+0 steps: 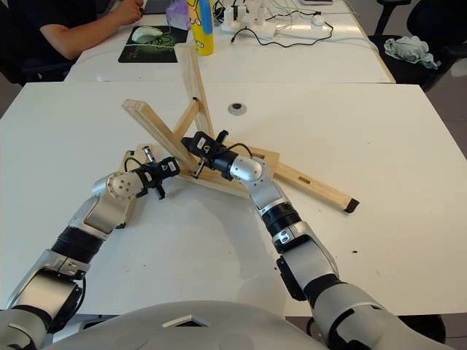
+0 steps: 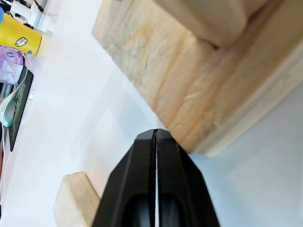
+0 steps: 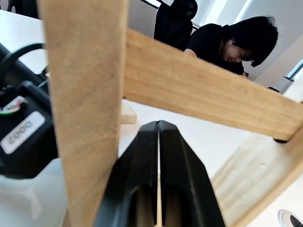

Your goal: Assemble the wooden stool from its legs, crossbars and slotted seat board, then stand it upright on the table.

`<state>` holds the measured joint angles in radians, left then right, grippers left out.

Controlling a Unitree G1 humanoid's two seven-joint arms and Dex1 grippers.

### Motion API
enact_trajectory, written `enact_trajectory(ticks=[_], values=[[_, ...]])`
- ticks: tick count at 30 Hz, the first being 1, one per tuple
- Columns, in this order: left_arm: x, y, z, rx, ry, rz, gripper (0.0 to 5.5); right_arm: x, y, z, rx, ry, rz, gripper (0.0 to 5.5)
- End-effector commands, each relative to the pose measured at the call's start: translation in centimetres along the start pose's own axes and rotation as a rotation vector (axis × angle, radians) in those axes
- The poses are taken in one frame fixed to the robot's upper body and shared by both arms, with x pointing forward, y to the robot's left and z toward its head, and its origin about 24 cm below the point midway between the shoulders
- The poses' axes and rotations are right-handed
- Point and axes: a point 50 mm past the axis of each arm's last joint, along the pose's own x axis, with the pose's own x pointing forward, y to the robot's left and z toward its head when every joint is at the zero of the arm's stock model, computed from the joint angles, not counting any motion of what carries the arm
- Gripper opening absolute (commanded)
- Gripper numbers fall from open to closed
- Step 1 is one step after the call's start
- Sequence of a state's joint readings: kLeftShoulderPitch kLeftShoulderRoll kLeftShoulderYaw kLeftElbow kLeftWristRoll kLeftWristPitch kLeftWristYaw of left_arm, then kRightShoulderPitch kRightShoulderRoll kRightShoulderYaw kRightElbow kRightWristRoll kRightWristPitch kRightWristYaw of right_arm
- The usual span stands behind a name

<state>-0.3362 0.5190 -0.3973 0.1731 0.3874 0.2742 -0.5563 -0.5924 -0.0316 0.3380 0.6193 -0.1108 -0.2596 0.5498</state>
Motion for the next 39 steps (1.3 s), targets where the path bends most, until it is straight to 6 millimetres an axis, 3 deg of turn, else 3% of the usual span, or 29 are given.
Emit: enact_trajectory(ticks=[1, 8, 13, 18, 21, 26, 29, 33, 39], values=[[0.6, -1.7, -0.4, -0.020, 0.027, -0.073, 0.04, 2.3, 1.7, 2.3, -0.023, -0.066, 0.078, 0.00], [1.3, -2.0, 0.3, -0.041, 0.007, -0.069, 0.04, 3.8, 1.6, 3.5, -0.033, -0.075, 0.056, 0.00], [2.7, -0.9, 1.2, -0.070, -0.005, -0.020, 0.04, 3.3, 0.8, 2.6, -0.094, 0.022, 0.024, 0.00], [2.5, 1.3, 0.9, -0.029, 0.017, 0.076, 0.04, -0.8, -0.8, -0.3, -0.248, 0.218, 0.002, 0.00], [1.0, 3.1, -0.4, 0.006, 0.042, 0.157, 0.04, -3.9, -2.0, -1.0, -0.275, 0.269, -0.041, 0.00], [-2.3, 7.4, -0.4, -0.136, -0.103, 0.397, 0.04, -7.9, -4.4, -1.0, -0.242, 0.299, -0.155, 0.00], [-4.2, 8.5, -1.1, -0.154, -0.117, 0.460, 0.04, -10.0, -5.8, -1.4, -0.262, 0.354, -0.211, 0.00], [-6.1, 6.7, -1.1, -0.189, -0.168, 0.247, 0.04, -12.9, -7.6, -2.3, -0.300, 0.464, -0.231, 0.00], [-8.1, 1.0, 0.2, -0.313, -0.216, -0.286, 0.04, -15.5, -9.1, -3.3, -0.272, 0.561, -0.127, 0.00]])
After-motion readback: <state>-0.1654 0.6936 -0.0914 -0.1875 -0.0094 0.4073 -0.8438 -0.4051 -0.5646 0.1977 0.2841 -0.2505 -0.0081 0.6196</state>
